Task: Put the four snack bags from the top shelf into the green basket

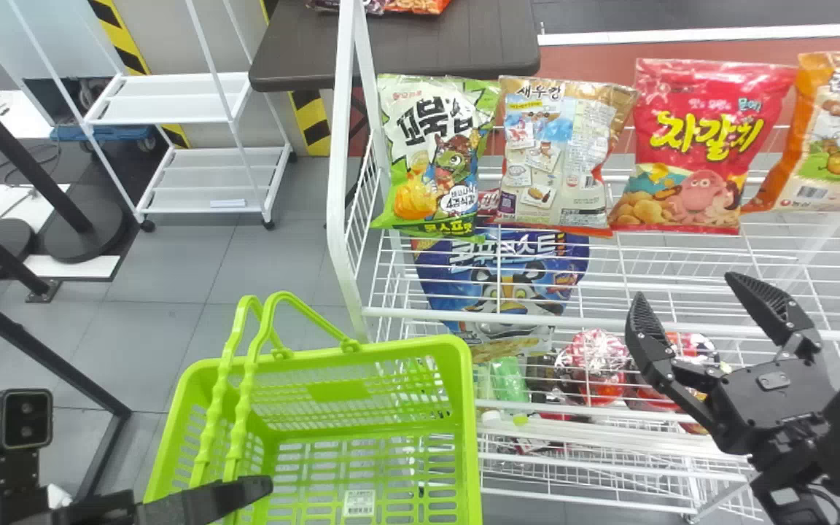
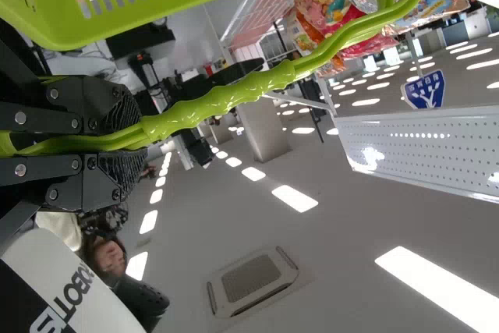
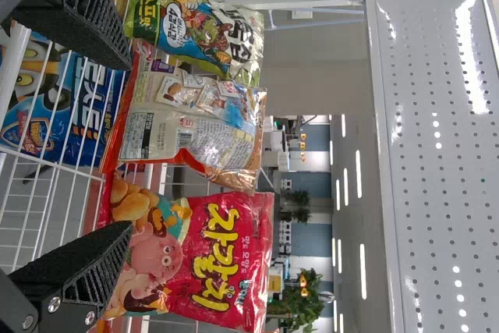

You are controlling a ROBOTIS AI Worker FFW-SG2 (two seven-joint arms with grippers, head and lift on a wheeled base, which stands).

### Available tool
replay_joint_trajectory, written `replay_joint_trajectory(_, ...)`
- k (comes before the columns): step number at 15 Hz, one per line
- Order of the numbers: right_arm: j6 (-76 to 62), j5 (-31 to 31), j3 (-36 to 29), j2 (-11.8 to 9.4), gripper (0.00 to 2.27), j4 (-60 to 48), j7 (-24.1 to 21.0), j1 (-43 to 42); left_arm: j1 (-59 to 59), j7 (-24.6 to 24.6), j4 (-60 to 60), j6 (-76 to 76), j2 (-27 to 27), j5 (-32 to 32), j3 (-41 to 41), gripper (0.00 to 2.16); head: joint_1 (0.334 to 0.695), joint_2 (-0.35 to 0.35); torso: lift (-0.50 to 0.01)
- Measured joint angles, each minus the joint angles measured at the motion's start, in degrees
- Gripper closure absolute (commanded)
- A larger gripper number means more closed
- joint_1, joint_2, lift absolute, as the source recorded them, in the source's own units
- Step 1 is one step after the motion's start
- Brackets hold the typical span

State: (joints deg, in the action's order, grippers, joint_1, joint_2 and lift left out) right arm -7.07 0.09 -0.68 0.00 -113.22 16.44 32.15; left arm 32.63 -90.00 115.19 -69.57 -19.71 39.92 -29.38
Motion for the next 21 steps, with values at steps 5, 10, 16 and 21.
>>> replay_joint_trajectory(5,0.0,-0.23,0.14,0.0,0.1,-0.02,0.0,0.04,-0.07,0.0,-0.93,0.03,-0.07,-0.02,0.18,2.15,0.695,0.112,0.0)
replay_joint_trajectory(10,0.6,-0.18,0.38,0.0,0.1,0.02,0.0,-0.46,-0.04,0.0,-0.95,-0.01,-0.08,0.3,0.19,2.15,0.695,0.115,0.0)
replay_joint_trajectory(16,12.36,0.22,5.61,0.0,0.1,3.32,-0.33,-10.74,0.18,0.0,-0.43,0.0,0.19,0.14,0.62,2.15,0.695,0.171,0.0)
replay_joint_trajectory(21,21.79,-0.53,14.24,0.0,0.1,15.37,-2.66,-27.31,0.41,0.0,-0.5,0.0,-0.08,0.16,0.62,2.15,0.695,0.272,0.0)
